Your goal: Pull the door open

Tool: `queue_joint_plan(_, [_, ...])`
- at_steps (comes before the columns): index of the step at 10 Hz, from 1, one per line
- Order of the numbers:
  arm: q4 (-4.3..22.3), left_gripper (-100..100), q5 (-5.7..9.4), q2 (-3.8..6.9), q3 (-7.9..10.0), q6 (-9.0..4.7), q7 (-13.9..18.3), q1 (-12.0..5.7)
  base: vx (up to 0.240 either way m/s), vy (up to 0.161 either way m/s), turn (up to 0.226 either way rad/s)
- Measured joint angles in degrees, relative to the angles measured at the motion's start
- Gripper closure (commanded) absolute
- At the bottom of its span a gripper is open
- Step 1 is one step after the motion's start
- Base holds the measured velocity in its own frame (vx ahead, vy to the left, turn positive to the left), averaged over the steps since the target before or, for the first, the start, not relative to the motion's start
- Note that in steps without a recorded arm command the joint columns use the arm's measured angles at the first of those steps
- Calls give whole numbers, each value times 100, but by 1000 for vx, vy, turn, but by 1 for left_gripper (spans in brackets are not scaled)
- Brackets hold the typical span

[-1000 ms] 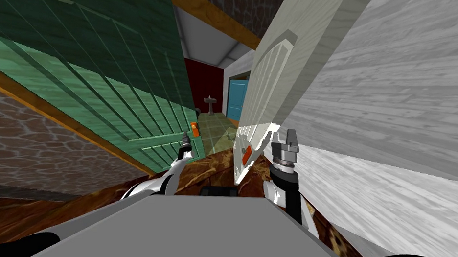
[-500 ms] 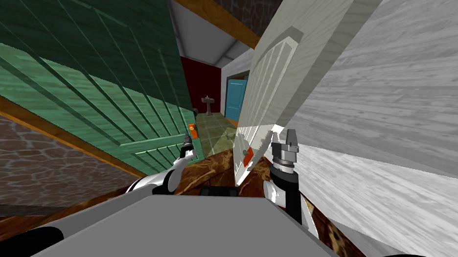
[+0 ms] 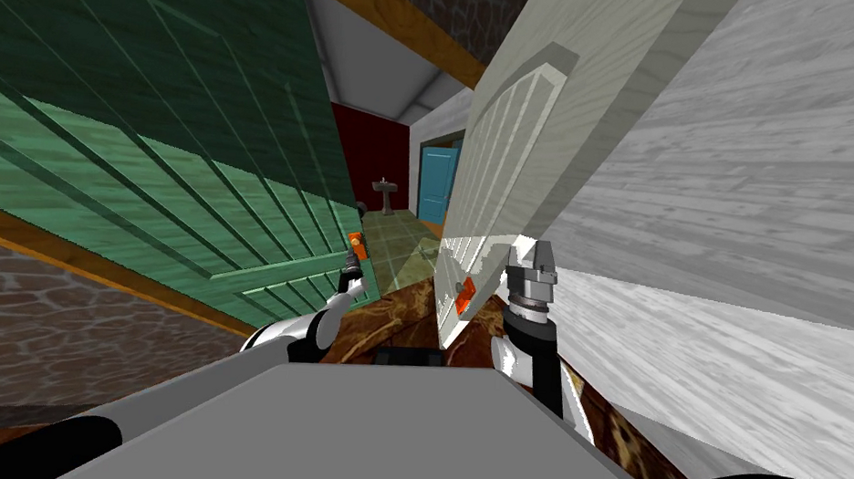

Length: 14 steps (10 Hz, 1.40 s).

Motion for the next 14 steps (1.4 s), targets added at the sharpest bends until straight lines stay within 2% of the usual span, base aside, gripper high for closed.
queue_joint_plan(1, [17, -100, 1, 2, 1, -10, 2, -7, 48, 26, -278])
queue_joint_plan(2, [371, -100, 18, 159, 21, -167, 88, -103, 49, 44, -159])
queue_joint_plan(3, [541, -100, 37, 238, 52, -255, 136, -160, 24, 25, -2])
queue_joint_plan(4, [38, -100, 65, 106, 111, -11, 20, 116, 42, 33, -247])
queue_joint_plan(5, [226, -100, 97, 236, 164, -32, 17, 29, 48, 45, -144])
queue_joint_plan(6, [427, -100, 100, 339, 165, -175, 100, -38, 23, 20, 12])
queue_joint_plan(7, [211, -100, 115, 297, 195, -105, 77, 76, 52, 41, -259])
queue_joint_plan(8, [636, -100, 128, 518, 208, -258, 192, -43, 53, 54, -183])
queue_joint_plan(9, [172, -100, 186, 425, 314, -56, 98, 222, 79, 53, -263])
queue_joint_plan(10, [-482, -100, 275, 356, 488, 274, -110, 489, 70, 58, -118])
queue_joint_plan(11, [-618, -100, 292, 427, 524, 295, -121, 481, 21, 34, -9])
queue_joint_plan(12, [-463, -100, 282, 519, 507, 136, -44, 335, -4, 7, 4])
queue_joint_plan(13, [-320, -100, 276, 576, 487, 30, 22, 291, -7, -6, 18])
queue_joint_plan(14, [-181, -100, 278, 601, 487, 7, 42, 269, -5, -6, 3])
